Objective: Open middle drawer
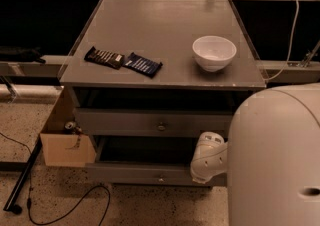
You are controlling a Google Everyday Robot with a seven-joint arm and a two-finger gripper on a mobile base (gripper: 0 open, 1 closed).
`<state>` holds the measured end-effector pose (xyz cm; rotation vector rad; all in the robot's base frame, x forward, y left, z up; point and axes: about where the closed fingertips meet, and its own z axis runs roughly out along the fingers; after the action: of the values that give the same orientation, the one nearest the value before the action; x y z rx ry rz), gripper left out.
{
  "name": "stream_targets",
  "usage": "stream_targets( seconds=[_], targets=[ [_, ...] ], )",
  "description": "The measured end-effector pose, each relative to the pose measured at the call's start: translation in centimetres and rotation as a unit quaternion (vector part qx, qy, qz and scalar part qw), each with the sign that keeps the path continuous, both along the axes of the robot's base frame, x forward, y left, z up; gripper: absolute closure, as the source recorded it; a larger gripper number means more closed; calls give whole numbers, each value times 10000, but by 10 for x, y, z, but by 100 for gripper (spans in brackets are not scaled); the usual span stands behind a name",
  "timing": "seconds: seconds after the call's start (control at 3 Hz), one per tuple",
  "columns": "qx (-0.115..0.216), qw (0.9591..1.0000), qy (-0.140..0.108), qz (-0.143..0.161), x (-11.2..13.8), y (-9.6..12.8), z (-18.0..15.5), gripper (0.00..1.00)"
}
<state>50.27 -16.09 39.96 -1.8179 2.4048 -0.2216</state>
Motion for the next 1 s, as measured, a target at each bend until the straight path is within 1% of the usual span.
stream_targets(
  seconds=[0.33,0.67,1.0],
  targets=[
    [14,10000,39,-11,-9,-1,0,100],
    [14,10000,39,-11,-9,-1,3,100],
    [14,10000,39,-11,-9,-1,3,85]
  ],
)
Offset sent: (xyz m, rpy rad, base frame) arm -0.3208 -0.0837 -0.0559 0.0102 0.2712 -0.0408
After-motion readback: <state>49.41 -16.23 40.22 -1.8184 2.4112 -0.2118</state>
